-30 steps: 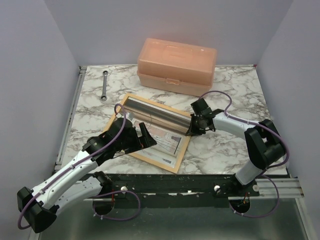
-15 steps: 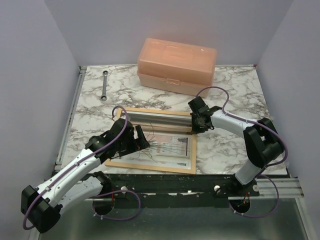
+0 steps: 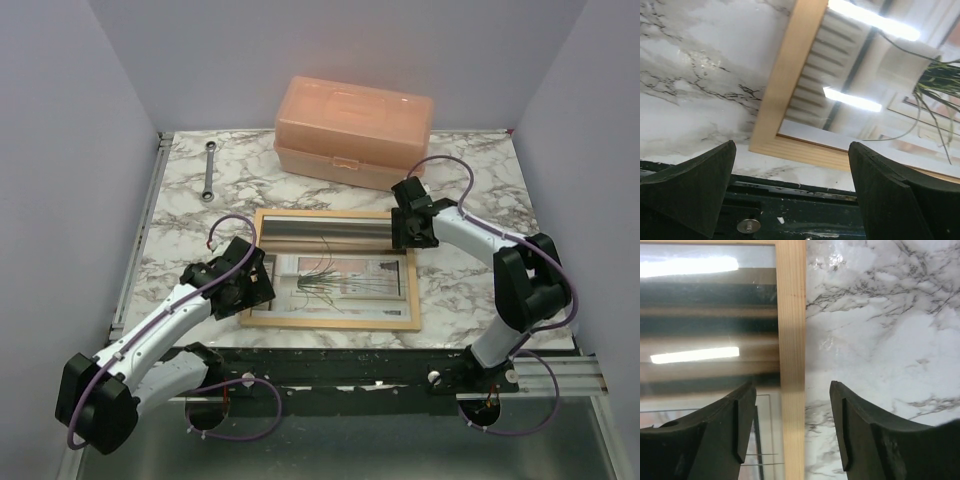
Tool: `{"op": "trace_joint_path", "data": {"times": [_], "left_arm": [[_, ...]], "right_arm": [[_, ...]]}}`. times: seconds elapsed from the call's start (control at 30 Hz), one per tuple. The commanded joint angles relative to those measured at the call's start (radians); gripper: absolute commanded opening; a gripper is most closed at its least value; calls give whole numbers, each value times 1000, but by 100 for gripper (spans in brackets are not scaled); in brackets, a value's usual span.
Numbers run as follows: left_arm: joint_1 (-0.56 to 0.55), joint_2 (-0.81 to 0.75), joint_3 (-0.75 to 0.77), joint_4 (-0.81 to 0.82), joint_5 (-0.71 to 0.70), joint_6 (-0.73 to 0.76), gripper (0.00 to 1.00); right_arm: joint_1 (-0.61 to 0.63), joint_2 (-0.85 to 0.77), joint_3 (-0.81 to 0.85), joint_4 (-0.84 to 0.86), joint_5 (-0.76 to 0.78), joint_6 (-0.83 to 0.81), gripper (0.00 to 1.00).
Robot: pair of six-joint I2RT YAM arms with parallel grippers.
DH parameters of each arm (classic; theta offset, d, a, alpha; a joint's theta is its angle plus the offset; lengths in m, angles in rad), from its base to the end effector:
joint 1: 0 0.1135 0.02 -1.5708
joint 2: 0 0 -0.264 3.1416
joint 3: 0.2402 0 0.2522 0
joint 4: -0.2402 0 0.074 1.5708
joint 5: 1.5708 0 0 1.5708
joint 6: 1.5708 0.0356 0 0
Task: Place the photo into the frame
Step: Adjust the photo frame at the center of the board.
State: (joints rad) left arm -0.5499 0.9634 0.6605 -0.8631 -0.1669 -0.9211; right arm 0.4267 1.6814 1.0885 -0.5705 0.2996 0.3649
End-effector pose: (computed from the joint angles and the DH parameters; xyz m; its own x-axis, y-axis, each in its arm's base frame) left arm 0.1429 -0.0807 0.2142 -0.8400 -0.4061 -0.3598 -0.3460 0.9118 -0.2212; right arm 0.3035 0.1264 0.1896 -0.8839 -0.0273 -0.4668 0.0283 0.9933 -0.1118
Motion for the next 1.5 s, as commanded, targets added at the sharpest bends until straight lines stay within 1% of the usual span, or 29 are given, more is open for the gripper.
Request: {"op": "trace_joint_path", "data": {"times": [0.0, 0.07, 0.2, 0.3, 0.37, 0.5, 0.6, 0.63, 0.83, 1.03, 1.2, 1.23, 1.3, 1.37, 1.47], "left_arm": [[59, 26, -36, 10, -44, 41, 98], [82, 37, -45, 28, -35, 53, 98], [108, 61, -61, 68, 9, 74, 97], [119, 88, -77, 119, 61, 100, 96], [119, 115, -76, 151, 103, 119, 95], [119, 153, -71, 176, 138, 135, 93], [119, 171, -71, 204, 166, 143, 91], [119, 179, -72, 215, 203, 144, 90], [109, 190, -95, 249, 282, 141, 87], [18, 108, -161, 261, 342, 67, 84], [-140, 36, -212, 306, 386, -58, 81], [-176, 28, -214, 319, 389, -87, 81], [-246, 29, -204, 339, 385, -130, 81], [-305, 48, -182, 354, 378, -162, 80], [-387, 116, -127, 377, 367, -174, 80]], "right_arm": [[-16, -31, 25, -45, 10, 3, 76], [-22, -58, 7, -56, -64, 16, 83], [-39, -124, -63, -69, -208, 41, 91], [-53, -165, -127, -65, -306, 66, 93], [-58, -183, -180, -46, -400, 84, 93], [-60, -193, -243, 6, -544, 122, 94], [-60, -176, -248, 37, -590, 135, 94], [-61, -165, -239, 40, -599, 130, 94], [-60, -70, -127, 25, -607, 89, 94], [-60, 25, -20, 20, -633, 75, 94], [-60, 90, 36, 24, -662, 59, 94], [-60, 100, 49, 23, -665, 57, 97], [-61, 122, 68, 26, -679, 56, 100], [-59, 138, 84, 30, -681, 61, 100], [-59, 157, 109, 27, -667, 59, 100]]}}
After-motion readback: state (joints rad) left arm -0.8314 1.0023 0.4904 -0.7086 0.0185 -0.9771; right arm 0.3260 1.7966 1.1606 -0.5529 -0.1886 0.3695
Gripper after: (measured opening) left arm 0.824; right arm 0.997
